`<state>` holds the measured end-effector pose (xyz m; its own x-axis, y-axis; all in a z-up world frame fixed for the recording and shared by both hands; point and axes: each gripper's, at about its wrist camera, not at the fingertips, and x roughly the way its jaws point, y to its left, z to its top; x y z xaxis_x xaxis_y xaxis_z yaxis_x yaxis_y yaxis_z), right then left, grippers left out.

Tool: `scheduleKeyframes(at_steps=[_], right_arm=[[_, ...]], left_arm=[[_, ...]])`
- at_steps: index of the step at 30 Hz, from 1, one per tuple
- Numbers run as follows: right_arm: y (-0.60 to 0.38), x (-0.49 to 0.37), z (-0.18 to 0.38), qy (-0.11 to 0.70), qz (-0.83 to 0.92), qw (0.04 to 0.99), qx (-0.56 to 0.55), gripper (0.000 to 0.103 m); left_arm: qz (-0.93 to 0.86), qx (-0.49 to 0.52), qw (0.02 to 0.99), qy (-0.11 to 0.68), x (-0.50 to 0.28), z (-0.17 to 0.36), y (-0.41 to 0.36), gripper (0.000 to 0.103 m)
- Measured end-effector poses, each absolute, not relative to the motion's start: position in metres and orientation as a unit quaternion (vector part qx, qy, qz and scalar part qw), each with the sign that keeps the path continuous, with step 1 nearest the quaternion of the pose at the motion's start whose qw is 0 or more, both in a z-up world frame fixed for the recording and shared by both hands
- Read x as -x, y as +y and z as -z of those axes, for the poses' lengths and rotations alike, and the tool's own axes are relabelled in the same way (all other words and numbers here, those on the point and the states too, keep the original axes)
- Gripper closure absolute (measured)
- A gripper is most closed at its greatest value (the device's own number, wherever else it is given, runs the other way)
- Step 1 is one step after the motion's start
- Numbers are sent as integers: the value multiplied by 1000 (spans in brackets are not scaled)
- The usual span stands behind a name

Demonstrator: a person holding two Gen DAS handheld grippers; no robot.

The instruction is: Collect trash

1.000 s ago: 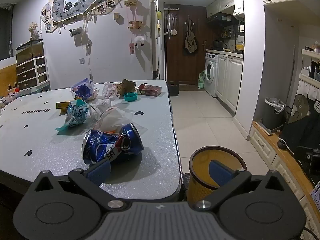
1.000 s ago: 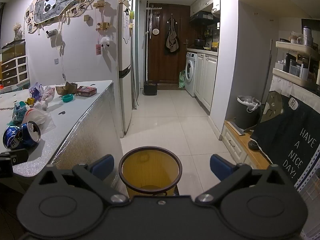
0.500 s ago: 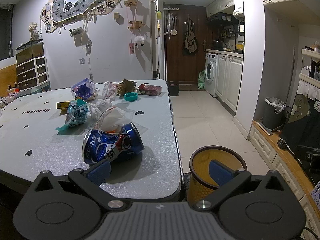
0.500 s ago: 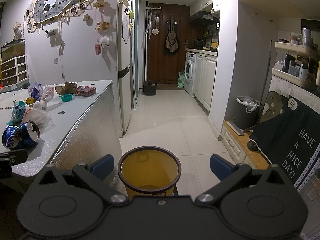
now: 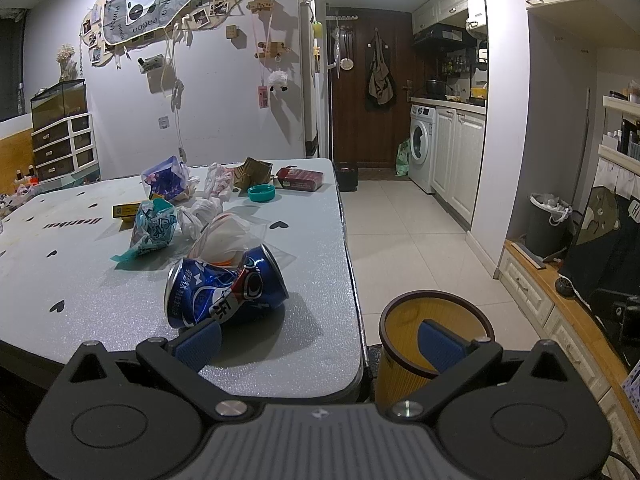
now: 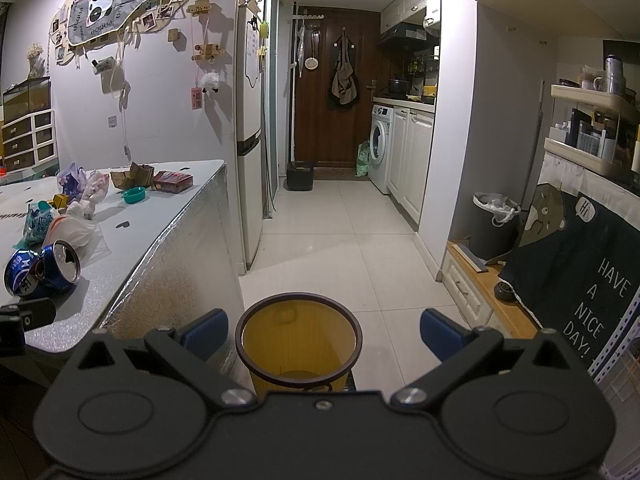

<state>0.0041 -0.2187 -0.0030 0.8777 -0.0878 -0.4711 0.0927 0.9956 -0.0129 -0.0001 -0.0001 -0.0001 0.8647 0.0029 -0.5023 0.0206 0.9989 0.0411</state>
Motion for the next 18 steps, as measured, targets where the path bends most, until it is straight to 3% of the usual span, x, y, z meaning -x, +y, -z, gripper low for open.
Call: scheduleKeyframes(at_steps=[18], right_arm=[[-218, -4, 3, 242, 46, 969, -4, 0]], left_arm=[[5, -23, 965, 260, 0, 0, 0, 0]])
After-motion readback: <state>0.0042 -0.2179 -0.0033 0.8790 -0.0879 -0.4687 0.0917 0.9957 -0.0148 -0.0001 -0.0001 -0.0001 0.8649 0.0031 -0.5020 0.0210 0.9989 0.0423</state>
